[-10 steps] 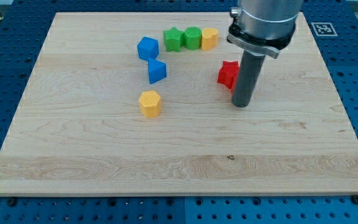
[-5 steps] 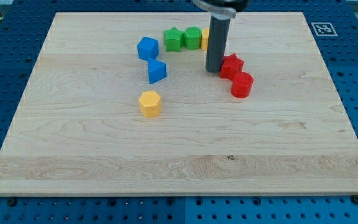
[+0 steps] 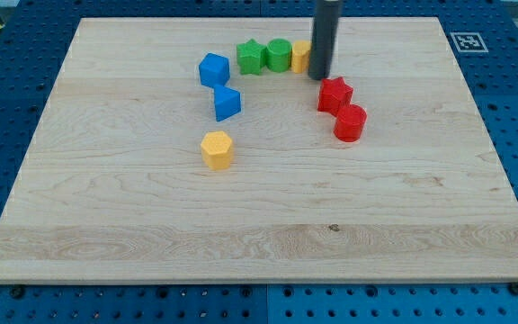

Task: Push the red circle into red red star

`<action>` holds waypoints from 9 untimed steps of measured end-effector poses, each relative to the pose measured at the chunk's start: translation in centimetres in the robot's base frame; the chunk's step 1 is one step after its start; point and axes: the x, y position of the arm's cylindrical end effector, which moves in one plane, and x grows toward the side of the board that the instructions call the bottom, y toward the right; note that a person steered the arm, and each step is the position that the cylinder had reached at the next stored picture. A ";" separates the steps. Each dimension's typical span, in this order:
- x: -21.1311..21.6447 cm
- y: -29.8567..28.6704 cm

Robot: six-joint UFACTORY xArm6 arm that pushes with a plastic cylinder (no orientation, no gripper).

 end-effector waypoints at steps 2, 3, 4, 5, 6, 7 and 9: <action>-2.0 3.2; -1.4 0.5; 1.1 -3.5; 2.8 -6.1; 4.0 -7.3; 4.6 -7.3; 3.7 -4.0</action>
